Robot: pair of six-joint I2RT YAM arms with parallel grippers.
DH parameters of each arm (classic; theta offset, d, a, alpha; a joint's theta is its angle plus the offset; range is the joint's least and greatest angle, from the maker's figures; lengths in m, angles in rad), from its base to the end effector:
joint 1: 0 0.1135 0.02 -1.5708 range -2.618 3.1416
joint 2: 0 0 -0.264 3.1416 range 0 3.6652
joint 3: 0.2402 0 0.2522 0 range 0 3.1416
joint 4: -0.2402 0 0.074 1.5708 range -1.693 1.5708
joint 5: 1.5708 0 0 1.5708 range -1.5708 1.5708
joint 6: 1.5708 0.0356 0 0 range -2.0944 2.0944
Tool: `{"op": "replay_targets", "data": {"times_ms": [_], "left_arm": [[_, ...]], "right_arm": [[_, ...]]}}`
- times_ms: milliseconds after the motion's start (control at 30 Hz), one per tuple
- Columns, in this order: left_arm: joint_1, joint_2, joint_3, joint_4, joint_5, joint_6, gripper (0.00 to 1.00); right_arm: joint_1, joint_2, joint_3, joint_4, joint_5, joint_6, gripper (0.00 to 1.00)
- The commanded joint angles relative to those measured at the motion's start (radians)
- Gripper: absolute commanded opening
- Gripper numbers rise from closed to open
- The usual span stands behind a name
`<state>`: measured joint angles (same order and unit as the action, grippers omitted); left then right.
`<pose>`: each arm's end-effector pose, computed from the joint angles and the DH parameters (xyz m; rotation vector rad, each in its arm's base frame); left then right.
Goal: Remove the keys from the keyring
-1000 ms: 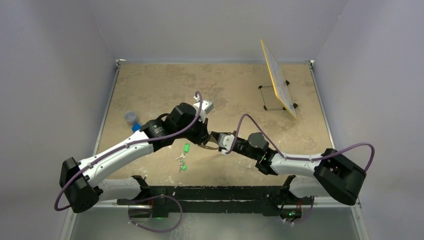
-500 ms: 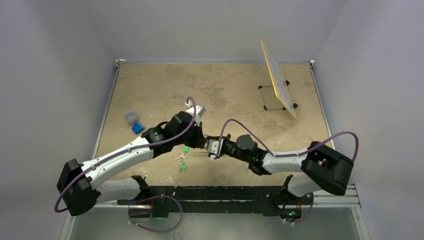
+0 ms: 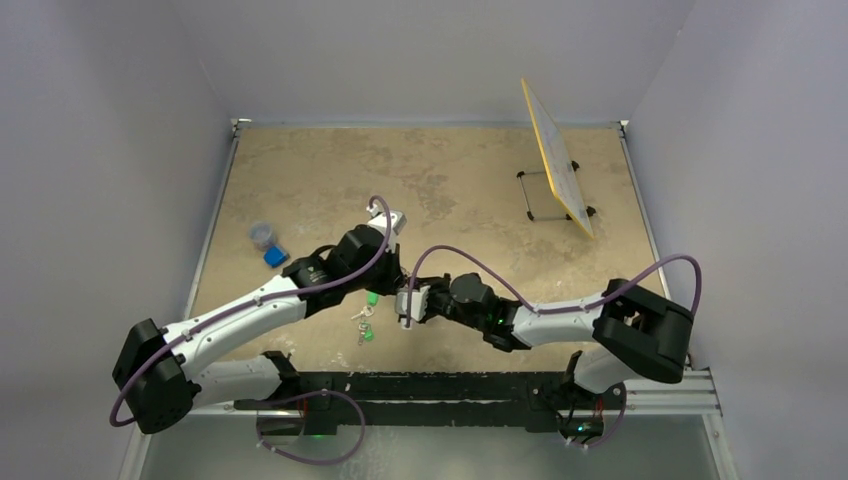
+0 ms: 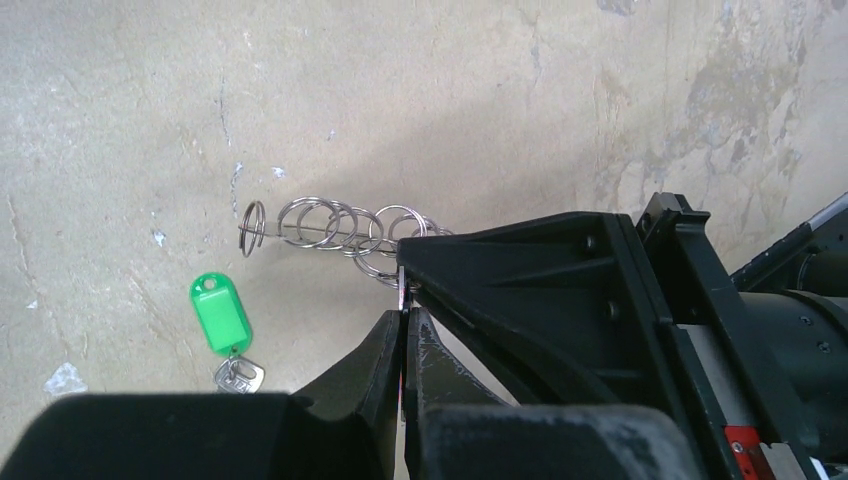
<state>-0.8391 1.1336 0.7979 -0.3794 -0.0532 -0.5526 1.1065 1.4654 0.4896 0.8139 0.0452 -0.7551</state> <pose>0.1631 -0.1788 0.2568 0.3105 2.3542 -0.6456 0.1301 0.2562 0.1891 -1.3735 1.0642 0.2194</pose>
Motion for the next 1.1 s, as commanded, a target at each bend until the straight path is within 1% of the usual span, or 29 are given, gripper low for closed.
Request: {"op": "replay_targets", "data": {"times_ms": [0, 100, 167, 233, 433, 500, 700, 900, 933, 967, 1000, 1033, 1067], "left_arm": [[0.004, -0.022, 0.038, 0.119, 0.037, 0.017, 0.0], [0.004, -0.036, 0.021, 0.13, 0.039, 0.014, 0.0], [0.004, -0.048, 0.02, 0.131, 0.042, 0.013, 0.0], [0.004, -0.054, 0.023, 0.135, 0.046, 0.013, 0.0], [0.004, -0.063, 0.046, 0.13, 0.049, 0.01, 0.0], [0.005, -0.066, 0.048, 0.129, 0.069, 0.0, 0.0], [0.005, -0.081, 0.049, 0.132, 0.069, -0.047, 0.0], [0.005, -0.067, 0.063, 0.129, 0.057, -0.143, 0.0], [0.004, -0.066, 0.062, 0.128, 0.055, -0.168, 0.0], [0.005, -0.066, 0.062, 0.129, 0.035, -0.191, 0.0], [0.004, -0.066, 0.061, 0.129, 0.023, -0.214, 0.0], [0.004, -0.067, 0.06, 0.129, 0.014, -0.236, 0.0], [0.004, -0.068, 0.06, 0.131, 0.009, -0.254, 0.0]], "right_arm": [[0.015, -0.001, 0.037, -0.002, 0.014, 0.063, 0.16], [0.013, -0.032, 0.02, 0.017, 0.014, 0.125, 0.24], [0.013, -0.054, 0.003, 0.05, 0.044, 0.145, 0.31], [0.012, -0.074, -0.004, 0.057, 0.062, 0.161, 0.35], [0.013, -0.1, -0.03, 0.076, 0.111, 0.208, 0.44], [0.013, -0.109, -0.048, 0.103, 0.143, 0.226, 0.46], [0.013, -0.153, -0.11, 0.216, 0.238, 0.235, 0.52], [0.013, -0.192, -0.162, 0.299, 0.206, 0.224, 0.58], [0.014, -0.196, -0.168, 0.309, 0.198, 0.221, 0.6], [0.014, -0.2, -0.172, 0.317, 0.183, 0.217, 0.63], [0.015, -0.204, -0.175, 0.323, 0.17, 0.214, 0.68], [0.015, -0.207, -0.178, 0.329, 0.158, 0.212, 0.76], [0.017, -0.208, -0.183, 0.337, 0.148, 0.21, 0.93]]}}
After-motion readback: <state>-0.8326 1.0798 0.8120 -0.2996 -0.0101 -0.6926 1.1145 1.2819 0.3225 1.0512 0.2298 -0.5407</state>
